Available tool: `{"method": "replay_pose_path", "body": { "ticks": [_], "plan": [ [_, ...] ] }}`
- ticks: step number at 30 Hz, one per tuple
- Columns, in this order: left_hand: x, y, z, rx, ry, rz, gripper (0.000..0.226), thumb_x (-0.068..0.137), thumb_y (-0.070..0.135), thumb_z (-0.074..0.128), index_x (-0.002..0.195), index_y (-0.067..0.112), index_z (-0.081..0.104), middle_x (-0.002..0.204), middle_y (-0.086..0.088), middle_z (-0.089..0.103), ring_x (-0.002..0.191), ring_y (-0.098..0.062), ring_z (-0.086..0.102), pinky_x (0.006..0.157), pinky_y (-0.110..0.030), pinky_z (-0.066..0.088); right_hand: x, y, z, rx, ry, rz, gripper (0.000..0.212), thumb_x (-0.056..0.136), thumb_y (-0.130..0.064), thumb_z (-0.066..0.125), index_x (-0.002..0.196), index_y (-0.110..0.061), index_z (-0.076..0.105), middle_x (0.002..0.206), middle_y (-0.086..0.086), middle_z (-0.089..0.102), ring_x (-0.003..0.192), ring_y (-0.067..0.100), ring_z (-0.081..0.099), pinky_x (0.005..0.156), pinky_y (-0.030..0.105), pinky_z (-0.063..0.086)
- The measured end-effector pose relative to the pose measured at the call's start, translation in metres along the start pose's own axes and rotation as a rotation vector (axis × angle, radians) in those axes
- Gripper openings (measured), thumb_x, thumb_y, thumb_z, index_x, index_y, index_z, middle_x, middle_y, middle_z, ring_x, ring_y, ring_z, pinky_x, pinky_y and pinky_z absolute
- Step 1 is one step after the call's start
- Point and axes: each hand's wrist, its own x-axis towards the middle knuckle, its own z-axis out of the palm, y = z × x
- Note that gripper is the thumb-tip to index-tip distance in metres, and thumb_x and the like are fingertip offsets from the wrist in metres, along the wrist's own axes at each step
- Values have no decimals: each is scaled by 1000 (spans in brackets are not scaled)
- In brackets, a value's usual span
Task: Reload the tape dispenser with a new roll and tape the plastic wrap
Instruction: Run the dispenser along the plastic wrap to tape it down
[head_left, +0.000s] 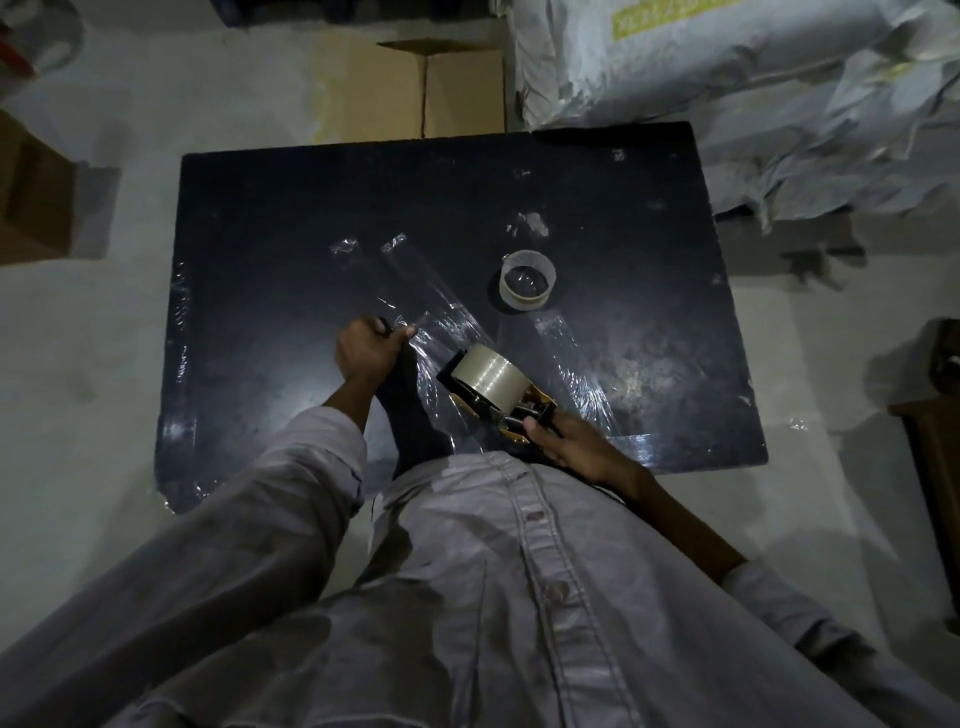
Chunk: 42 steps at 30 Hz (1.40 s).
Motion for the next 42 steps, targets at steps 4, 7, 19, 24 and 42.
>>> {"method": "replay_pose_path", "body": {
  "ticks": [4, 7, 19, 24, 42],
  "plan": [
    [-2, 5, 8, 10, 45, 54, 45, 91, 47, 89, 79, 22, 53, 84, -4, 68, 87, -29, 68, 75, -34, 43, -1, -2, 1, -130, -12, -60, 79, 97, -90, 43, 140, -29, 69, 119, -8, 75, 109, 14, 70, 86, 28, 49],
    [-11, 1, 13, -49, 172, 25, 25, 101, 26, 76, 89, 15, 57, 88, -8, 65, 95, -38, 70, 77, -34, 39, -3, -1, 3, -125, -11, -82, 80, 98, -88, 45, 152, -32, 64, 132, -9, 72, 122, 14, 69, 93, 28, 49],
    [-72, -48, 19, 344, -181, 775, 70, 104, 21, 44, 173, 14, 35, 182, -9, 31, 170, -32, 25, 137, -56, 21, -2, 8, 9, 46, 12, -16, 18, 109, -61, 60, 101, -47, 69, 72, -37, 68, 67, -14, 61, 71, 25, 42],
    [-56, -33, 12, 441, -250, 729, 76, 106, 30, 43, 178, 21, 20, 187, -4, 13, 174, -27, 10, 137, -58, 19, 2, 10, 11, 110, 5, -21, 28, 105, -69, 62, 93, -45, 70, 64, -27, 64, 58, -8, 57, 65, 26, 39],
    [-59, -18, 1, 550, -397, 632, 74, 115, 30, 42, 176, 48, 6, 187, 5, -11, 173, -22, -13, 137, -60, 1, -6, 54, 13, 194, 29, 14, 66, 88, -91, 66, 76, -26, 63, 64, 0, 49, 59, 21, 45, 61, 43, 33]
  ]
}}
